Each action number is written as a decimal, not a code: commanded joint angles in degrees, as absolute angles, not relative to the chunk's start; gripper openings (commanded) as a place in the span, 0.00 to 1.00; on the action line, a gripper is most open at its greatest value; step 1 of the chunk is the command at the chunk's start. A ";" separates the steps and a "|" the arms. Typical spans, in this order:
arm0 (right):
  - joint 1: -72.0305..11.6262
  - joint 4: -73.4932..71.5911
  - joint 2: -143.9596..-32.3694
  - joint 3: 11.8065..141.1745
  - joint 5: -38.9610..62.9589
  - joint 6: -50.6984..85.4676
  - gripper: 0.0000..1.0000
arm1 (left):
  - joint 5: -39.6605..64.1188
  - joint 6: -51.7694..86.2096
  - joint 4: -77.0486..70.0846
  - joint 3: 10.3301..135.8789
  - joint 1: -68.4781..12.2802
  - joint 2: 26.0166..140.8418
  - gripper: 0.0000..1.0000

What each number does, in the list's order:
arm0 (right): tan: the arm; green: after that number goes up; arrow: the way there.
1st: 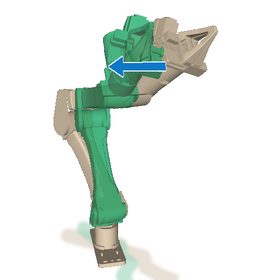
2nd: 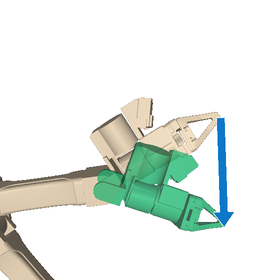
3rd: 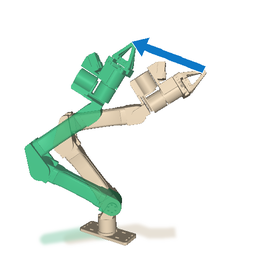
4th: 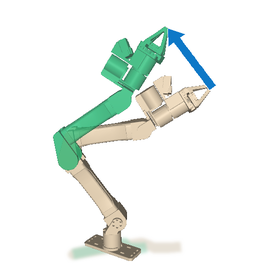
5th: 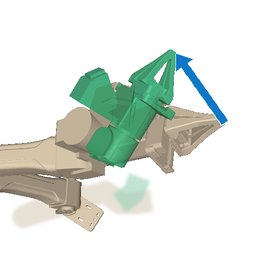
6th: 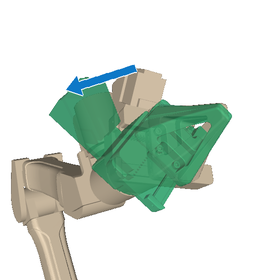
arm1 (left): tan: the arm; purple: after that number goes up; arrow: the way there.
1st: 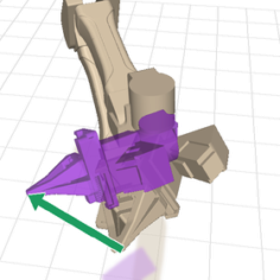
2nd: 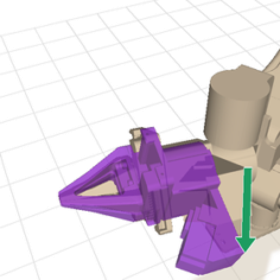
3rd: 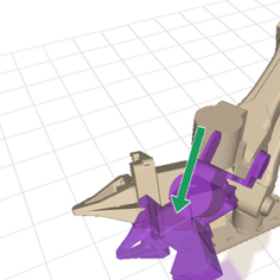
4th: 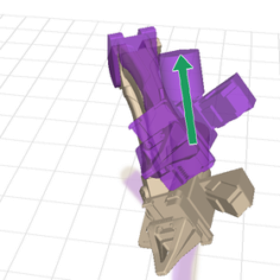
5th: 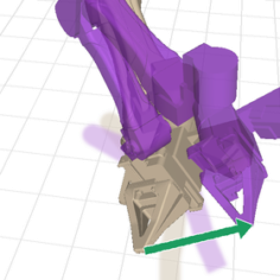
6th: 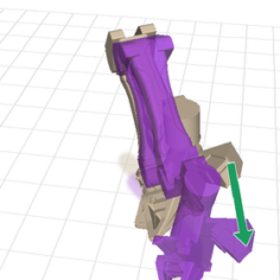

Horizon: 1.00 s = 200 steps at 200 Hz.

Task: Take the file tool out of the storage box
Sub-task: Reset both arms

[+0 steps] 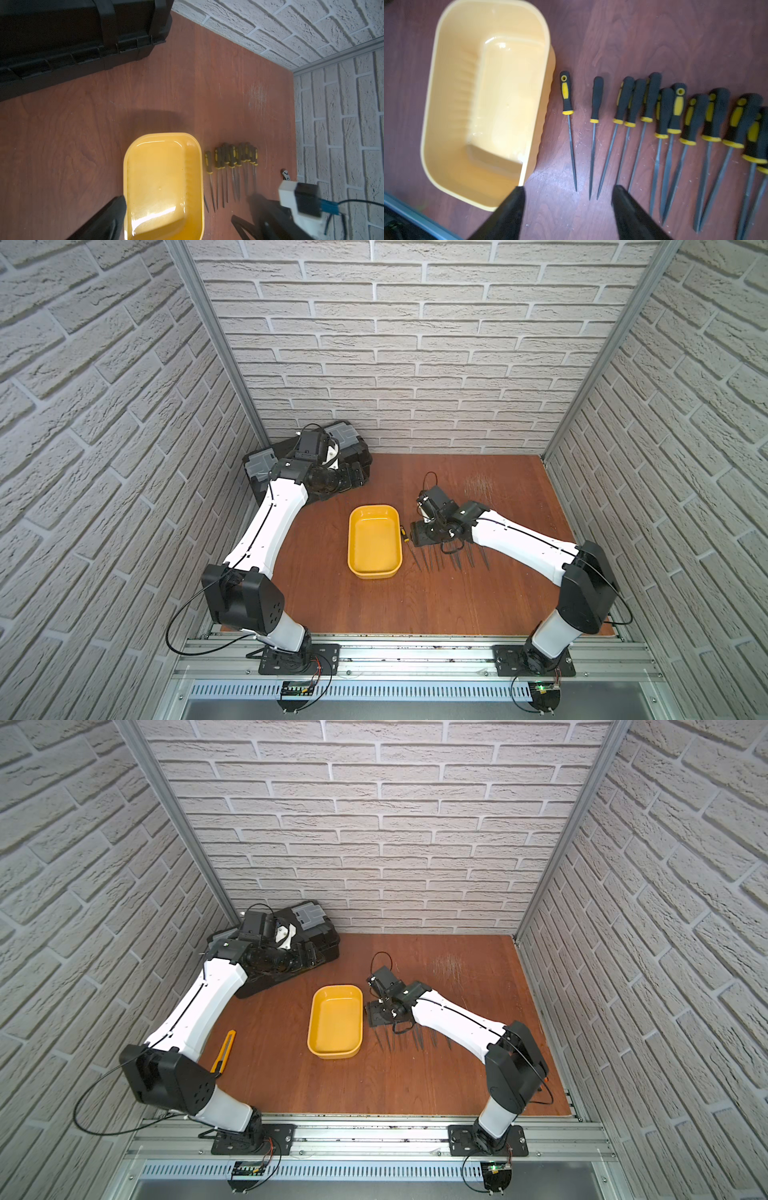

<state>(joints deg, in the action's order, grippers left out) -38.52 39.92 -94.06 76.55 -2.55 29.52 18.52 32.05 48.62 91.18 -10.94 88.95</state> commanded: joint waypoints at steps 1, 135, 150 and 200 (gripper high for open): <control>-36.02 41.93 -89.44 75.61 -0.28 24.32 0.89 | 17.57 29.53 49.67 92.19 -9.27 89.01 0.98; -25.46 33.21 -79.44 64.31 -2.99 17.75 1.00 | 8.34 25.01 44.23 83.13 -5.95 84.21 0.99; -21.65 30.86 -77.13 62.58 -2.41 15.74 1.00 | 8.00 25.22 40.97 80.52 -4.48 82.99 0.98; -11.82 23.73 -72.97 57.78 -4.98 7.59 1.00 | 0.89 20.86 29.76 72.60 -2.11 78.05 0.98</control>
